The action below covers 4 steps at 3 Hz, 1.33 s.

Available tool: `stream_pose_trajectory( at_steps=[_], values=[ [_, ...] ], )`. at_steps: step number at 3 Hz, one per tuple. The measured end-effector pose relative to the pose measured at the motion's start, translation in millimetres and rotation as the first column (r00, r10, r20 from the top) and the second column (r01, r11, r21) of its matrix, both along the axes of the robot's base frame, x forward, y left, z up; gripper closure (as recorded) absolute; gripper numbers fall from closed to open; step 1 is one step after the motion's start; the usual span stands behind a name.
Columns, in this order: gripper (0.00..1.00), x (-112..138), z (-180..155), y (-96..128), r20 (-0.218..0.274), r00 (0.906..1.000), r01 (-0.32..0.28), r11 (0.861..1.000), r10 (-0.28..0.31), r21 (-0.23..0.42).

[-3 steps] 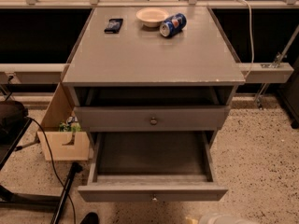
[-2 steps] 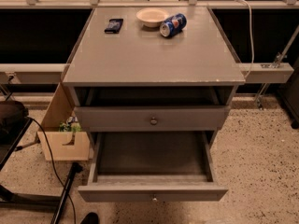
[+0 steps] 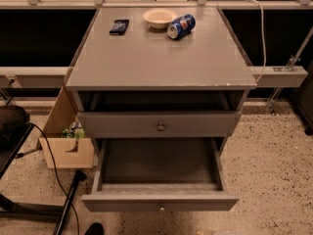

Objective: Close middle drawer

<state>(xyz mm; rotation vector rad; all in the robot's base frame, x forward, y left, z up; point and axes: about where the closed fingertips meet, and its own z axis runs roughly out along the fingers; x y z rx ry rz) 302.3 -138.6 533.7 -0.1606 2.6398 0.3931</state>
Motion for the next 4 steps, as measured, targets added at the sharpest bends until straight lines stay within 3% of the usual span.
stream_pose_trajectory(
  at_steps=[2, 3, 4],
  values=[
    [1.0, 30, -43, -1, 0.104, 0.9921, 0.062, 0.995, -0.071, 0.084],
    [1.0, 47, -62, -3, 0.16, 0.981, 0.088, 0.987, -0.109, 0.132],
    [1.0, 76, -118, -15, 0.205, 0.9629, 0.129, 0.966, -0.176, 0.223]
  ],
)
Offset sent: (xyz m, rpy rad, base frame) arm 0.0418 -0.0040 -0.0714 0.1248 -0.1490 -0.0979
